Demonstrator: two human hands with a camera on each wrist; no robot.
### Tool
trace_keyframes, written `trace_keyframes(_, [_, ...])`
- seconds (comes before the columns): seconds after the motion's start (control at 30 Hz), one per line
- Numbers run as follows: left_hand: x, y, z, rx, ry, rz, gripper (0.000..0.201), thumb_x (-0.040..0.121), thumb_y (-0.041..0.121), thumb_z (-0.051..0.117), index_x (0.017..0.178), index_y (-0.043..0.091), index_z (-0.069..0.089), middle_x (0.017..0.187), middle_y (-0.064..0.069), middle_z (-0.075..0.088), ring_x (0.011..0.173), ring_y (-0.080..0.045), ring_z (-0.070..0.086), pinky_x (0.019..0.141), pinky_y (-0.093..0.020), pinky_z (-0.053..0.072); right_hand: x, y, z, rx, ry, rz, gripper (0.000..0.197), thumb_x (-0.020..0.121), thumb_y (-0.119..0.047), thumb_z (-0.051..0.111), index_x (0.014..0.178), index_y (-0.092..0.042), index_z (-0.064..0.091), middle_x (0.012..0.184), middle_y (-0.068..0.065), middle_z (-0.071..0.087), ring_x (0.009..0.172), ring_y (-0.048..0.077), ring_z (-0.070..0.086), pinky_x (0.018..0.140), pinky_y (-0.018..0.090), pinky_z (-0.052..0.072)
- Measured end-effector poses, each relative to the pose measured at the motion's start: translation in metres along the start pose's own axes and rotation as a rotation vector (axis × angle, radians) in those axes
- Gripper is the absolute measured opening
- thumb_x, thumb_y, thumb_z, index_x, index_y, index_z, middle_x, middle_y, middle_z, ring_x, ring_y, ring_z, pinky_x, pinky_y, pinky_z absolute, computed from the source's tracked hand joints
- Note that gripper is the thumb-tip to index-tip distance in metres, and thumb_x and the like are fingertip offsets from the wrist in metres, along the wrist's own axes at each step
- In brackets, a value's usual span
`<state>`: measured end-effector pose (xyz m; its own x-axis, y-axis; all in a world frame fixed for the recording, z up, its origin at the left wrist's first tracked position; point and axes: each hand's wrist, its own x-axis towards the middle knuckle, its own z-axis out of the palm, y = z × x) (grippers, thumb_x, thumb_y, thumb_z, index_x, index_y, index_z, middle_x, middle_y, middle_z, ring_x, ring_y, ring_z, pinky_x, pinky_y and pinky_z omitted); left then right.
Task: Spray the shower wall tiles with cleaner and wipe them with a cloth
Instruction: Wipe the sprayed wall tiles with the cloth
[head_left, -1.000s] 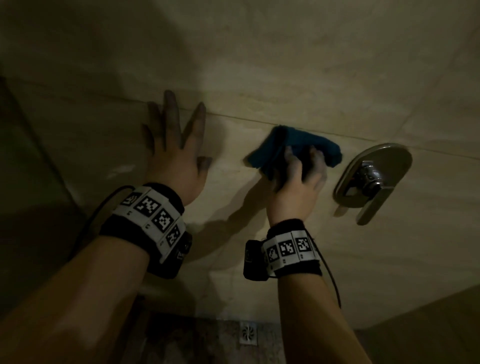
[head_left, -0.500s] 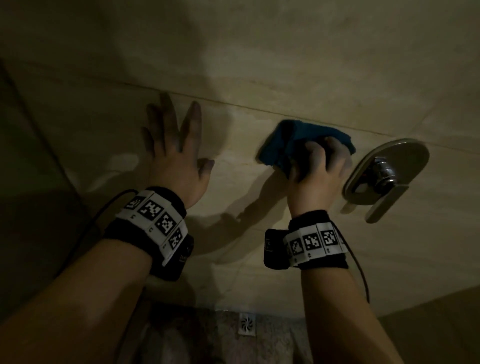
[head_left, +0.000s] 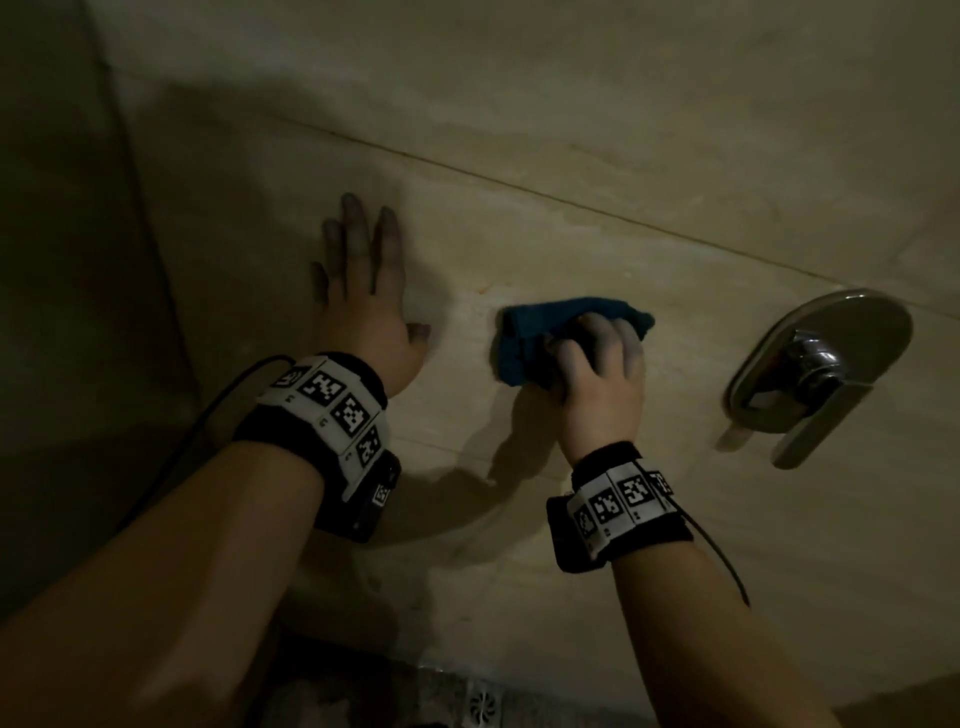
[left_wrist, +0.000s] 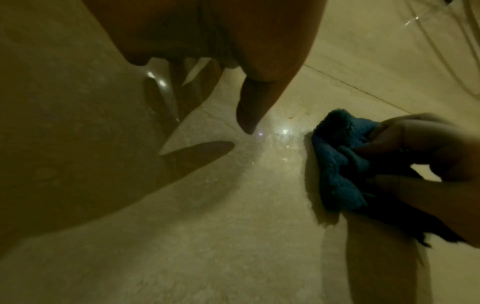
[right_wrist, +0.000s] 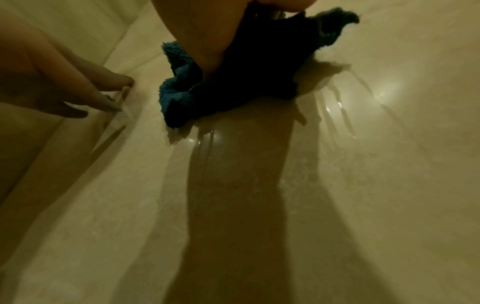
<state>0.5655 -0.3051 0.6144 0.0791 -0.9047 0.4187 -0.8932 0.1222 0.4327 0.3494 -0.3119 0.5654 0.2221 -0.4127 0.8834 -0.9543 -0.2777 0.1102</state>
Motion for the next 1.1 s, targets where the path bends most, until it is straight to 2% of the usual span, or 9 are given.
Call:
trace_keyframes(0.13, [-0.001,-0.006,0.007,-0.016,0.046,-0.003,0.098,0.087,0.028,0.06,0.149,0.018,-0.015,0.155,-0.014,-0.025,0.145,-0.032,-0.017,0.118,-0.046,-0.002,0.012,-0.006,-0.001,0.034,-0.03,-0.027,0.016,0.077,-0.021,0.045,0.093,-0.019,0.044,0.123,0.009,0.04,0.115,0.03,0.033,0.093,0.036,0.027])
trace_keyframes(0.27, [-0.003,-0.01,0.014,-0.003,0.035,-0.063,0.102,0.087,0.029,0.061,0.148,0.021,-0.02,0.155,-0.013,-0.027,0.145,-0.033,-0.018,0.118,-0.048,-0.001,0.041,-0.022,-0.01,0.121,-0.129,-0.051,0.026,0.077,-0.021,0.043,0.091,-0.013,0.062,0.115,0.019,0.064,0.115,0.03,0.033,0.092,0.039,0.027])
trace_keyframes(0.4, [-0.003,-0.018,0.016,0.039,0.032,-0.049,0.101,0.087,0.027,0.061,0.148,0.015,-0.019,0.156,-0.012,-0.025,0.146,-0.032,-0.016,0.118,-0.047,0.0,0.082,-0.053,-0.016,0.134,-0.205,-0.092,0.027,0.077,-0.021,0.049,0.091,-0.01,0.07,0.12,0.019,0.063,0.122,0.036,0.045,0.098,0.04,0.031])
trace_keyframes(0.53, [-0.005,-0.026,0.014,0.051,0.026,-0.121,0.098,0.088,0.025,0.058,0.148,0.01,-0.017,0.156,-0.012,-0.024,0.146,-0.032,-0.016,0.119,-0.044,-0.003,0.082,-0.061,-0.021,0.128,-0.372,-0.057,0.026,0.083,-0.014,0.055,0.106,-0.007,0.065,0.136,0.018,0.051,0.132,0.041,0.038,0.107,0.047,0.03])
trace_keyframes(0.67, [-0.004,-0.034,0.009,0.066,-0.035,-0.138,0.097,0.09,0.025,0.055,0.147,0.011,-0.022,0.154,-0.011,-0.03,0.145,-0.031,-0.02,0.119,-0.045,-0.002,0.049,-0.052,-0.02,0.004,-0.511,-0.17,0.035,0.075,-0.021,0.039,0.088,-0.011,0.069,0.113,0.016,0.067,0.109,0.039,0.06,0.085,0.051,0.051])
trace_keyframes(0.77, [-0.004,-0.039,0.005,0.118,-0.072,-0.135,0.09,0.093,0.021,0.046,0.145,0.01,-0.026,0.153,-0.01,-0.034,0.145,-0.028,-0.021,0.121,-0.042,-0.001,0.056,-0.058,-0.017,-0.015,-0.519,-0.134,0.037,0.072,-0.022,0.036,0.085,-0.011,0.069,0.11,0.015,0.067,0.113,0.034,0.046,0.082,0.05,0.052])
trace_keyframes(0.83, [-0.006,-0.044,0.001,0.148,-0.082,-0.145,0.087,0.093,0.016,0.044,0.146,0.009,-0.025,0.152,-0.011,-0.034,0.145,-0.028,-0.021,0.121,-0.041,-0.003,0.067,-0.071,-0.018,0.006,-0.553,-0.106,0.036,0.073,-0.022,0.037,0.087,-0.01,0.068,0.111,0.017,0.066,0.114,0.034,0.038,0.084,0.051,0.05])
trace_keyframes(0.93, [-0.003,-0.05,-0.005,0.184,-0.09,-0.131,0.092,0.09,0.012,0.05,0.147,0.009,-0.022,0.152,-0.012,-0.034,0.144,-0.029,-0.022,0.119,-0.04,-0.007,0.086,-0.091,-0.021,0.027,-0.532,-0.111,0.032,0.077,-0.02,0.045,0.094,-0.006,0.067,0.119,0.02,0.062,0.119,0.043,0.05,0.092,0.052,0.045])
trace_keyframes(1.1, [0.01,-0.051,-0.026,0.274,-0.063,-0.173,0.093,0.09,0.016,0.051,0.147,0.008,-0.022,0.154,-0.013,-0.03,0.145,-0.031,-0.019,0.118,-0.042,-0.005,0.13,-0.117,-0.018,0.033,-0.441,-0.146,0.036,0.094,-0.018,0.044,0.129,-0.011,0.049,0.148,0.013,0.032,0.141,0.031,0.017,0.111,0.04,0.016])
